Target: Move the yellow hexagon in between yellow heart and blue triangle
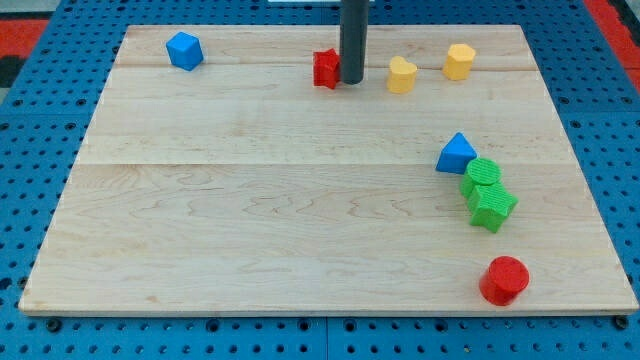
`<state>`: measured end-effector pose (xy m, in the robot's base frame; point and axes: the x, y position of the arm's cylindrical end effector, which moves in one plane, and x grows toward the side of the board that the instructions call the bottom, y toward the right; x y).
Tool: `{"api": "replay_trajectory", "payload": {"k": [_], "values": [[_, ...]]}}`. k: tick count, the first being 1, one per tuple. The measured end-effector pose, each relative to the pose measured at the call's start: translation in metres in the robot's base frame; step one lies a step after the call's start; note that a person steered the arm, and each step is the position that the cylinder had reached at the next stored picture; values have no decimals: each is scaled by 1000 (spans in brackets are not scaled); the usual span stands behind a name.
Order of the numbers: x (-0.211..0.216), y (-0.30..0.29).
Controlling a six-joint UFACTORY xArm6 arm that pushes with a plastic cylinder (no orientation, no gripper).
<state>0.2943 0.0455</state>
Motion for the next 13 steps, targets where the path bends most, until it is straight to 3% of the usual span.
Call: {"api": "replay_trajectory", "payload": {"k": [2,3,4,5,6,7,9,13], "values": [[-41,12],[-40,66],[-36,79],[-66,81],[-87,125],[-58,149],[-45,99],[-58,99]]}}
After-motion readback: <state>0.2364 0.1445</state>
